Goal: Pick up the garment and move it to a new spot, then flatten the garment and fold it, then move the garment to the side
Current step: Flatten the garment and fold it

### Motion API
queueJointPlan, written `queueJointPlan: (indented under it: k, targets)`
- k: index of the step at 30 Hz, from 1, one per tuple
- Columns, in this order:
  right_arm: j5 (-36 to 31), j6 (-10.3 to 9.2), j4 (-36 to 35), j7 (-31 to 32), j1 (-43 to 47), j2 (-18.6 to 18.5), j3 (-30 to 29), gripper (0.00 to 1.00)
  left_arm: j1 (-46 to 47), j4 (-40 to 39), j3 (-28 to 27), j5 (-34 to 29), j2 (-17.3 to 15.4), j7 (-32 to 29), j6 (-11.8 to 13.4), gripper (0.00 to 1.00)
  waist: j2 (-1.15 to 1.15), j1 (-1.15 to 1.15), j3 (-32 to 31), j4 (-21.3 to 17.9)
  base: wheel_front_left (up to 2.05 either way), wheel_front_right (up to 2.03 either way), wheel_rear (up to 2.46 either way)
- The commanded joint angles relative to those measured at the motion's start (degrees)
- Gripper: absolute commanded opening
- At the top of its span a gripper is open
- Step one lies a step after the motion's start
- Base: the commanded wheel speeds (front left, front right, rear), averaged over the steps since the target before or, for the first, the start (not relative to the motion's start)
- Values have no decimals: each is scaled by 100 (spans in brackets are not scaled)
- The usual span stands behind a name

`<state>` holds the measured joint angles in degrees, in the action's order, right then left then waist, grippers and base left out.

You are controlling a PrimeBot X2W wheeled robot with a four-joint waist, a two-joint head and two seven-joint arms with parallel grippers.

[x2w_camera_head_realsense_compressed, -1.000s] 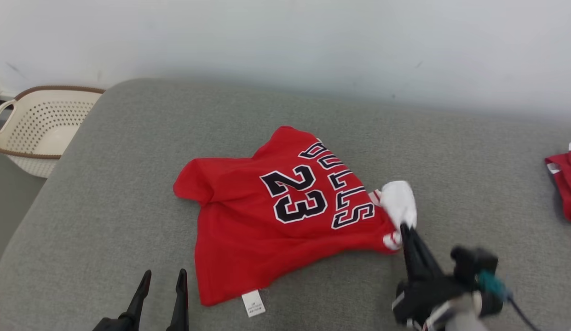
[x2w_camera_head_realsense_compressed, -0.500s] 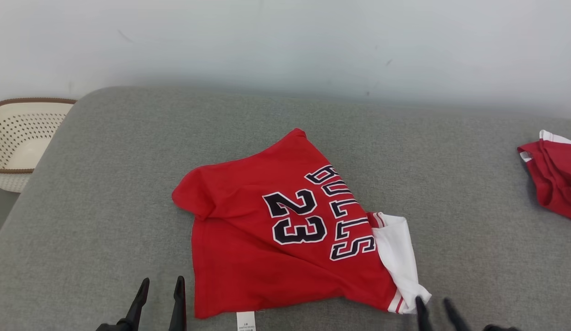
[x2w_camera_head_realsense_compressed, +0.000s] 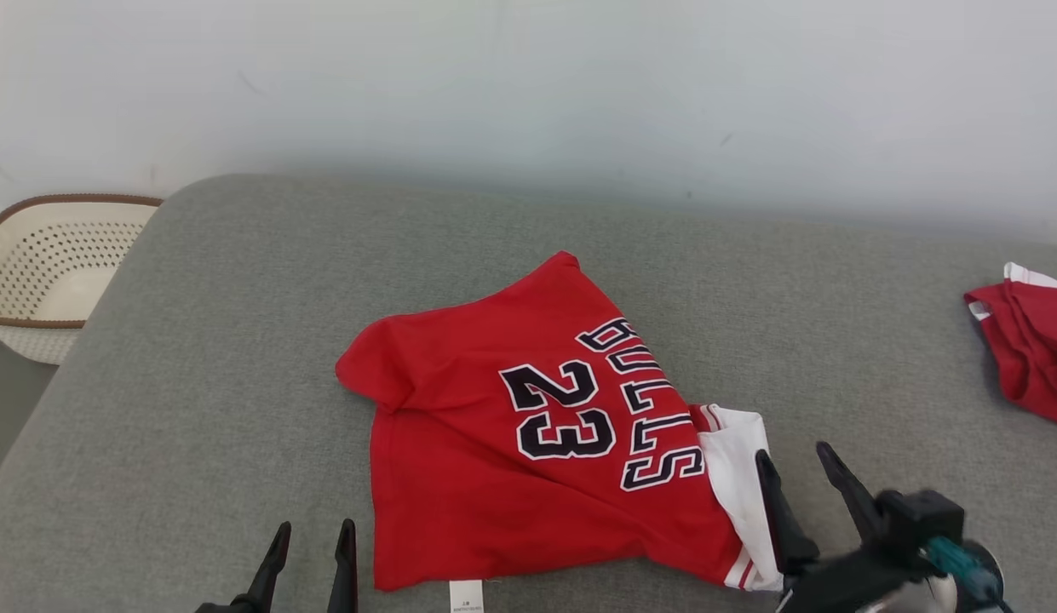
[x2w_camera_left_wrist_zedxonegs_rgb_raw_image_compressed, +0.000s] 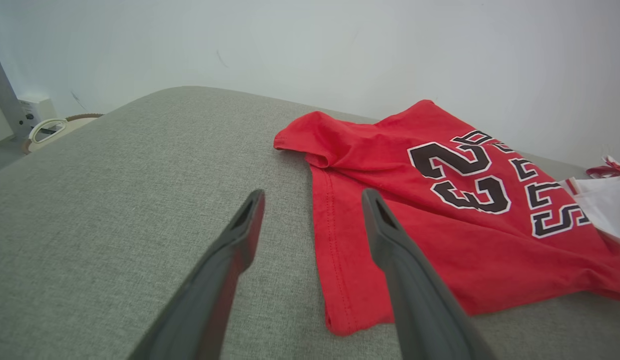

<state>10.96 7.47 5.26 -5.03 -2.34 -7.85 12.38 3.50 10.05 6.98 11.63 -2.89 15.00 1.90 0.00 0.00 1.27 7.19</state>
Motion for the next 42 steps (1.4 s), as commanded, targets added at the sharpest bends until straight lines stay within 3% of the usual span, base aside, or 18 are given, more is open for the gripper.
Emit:
queueJointPlan:
  k: [1,11,12,13,14,19,24,26,28,30,31,32,38,42]
  targets:
    - [-146,4,259,49,-240,-128,74,100,-80,8,27,36,-1,27,21,100,0,0,-12,79,0,0,0]
    - [-165,5,1849,172,-1218,-244,313,100,33,30,177,127,-2,27,45,100,0,0,116,375,0,0,0]
    - [-185,5,2026,177,-1294,-261,328,87,40,32,179,132,-2,27,50,100,0,0,127,402,0,0,0]
    - [-197,4,2190,154,-1361,-278,318,24,50,40,189,130,-1,27,53,100,0,0,138,436,0,0,0]
    - [-187,5,2316,55,-1428,-273,266,0,55,40,191,135,-2,27,62,100,0,0,145,458,0,0,0]
    - [111,5,2650,-659,-1484,-145,-232,0,42,23,176,142,-2,26,70,100,0,0,156,516,0,0,0]
    - [1258,4,2435,-920,-1005,76,-823,0,-5,18,131,145,-1,27,75,100,0,0,154,498,0,0,0]
    - [2002,5,2234,-836,-739,219,-788,0,-24,-4,114,159,-2,27,93,100,0,0,176,451,0,0,0]
    - [2431,4,2063,-697,-504,97,-742,0,-40,-2,90,171,-2,26,100,100,0,0,205,373,0,0,0]
    - [2544,4,2037,-546,-299,-85,-626,27,-14,22,107,167,1,26,76,100,0,0,239,318,0,0,0]
    - [2564,4,2007,-579,-250,-114,-660,51,16,23,111,172,-2,27,74,100,0,0,254,298,0,0,0]
    - [2462,5,1976,-621,-185,-189,-681,100,42,18,106,176,-4,27,81,100,0,0,265,277,0,0,0]
    - [1548,5,1570,-835,-97,-426,-804,100,77,29,138,185,-4,27,103,100,0,0,294,172,0,0,0]
    - [1112,5,1165,-784,-176,-320,-705,100,80,58,166,202,-3,27,106,100,0,0,262,173,0,0,0]
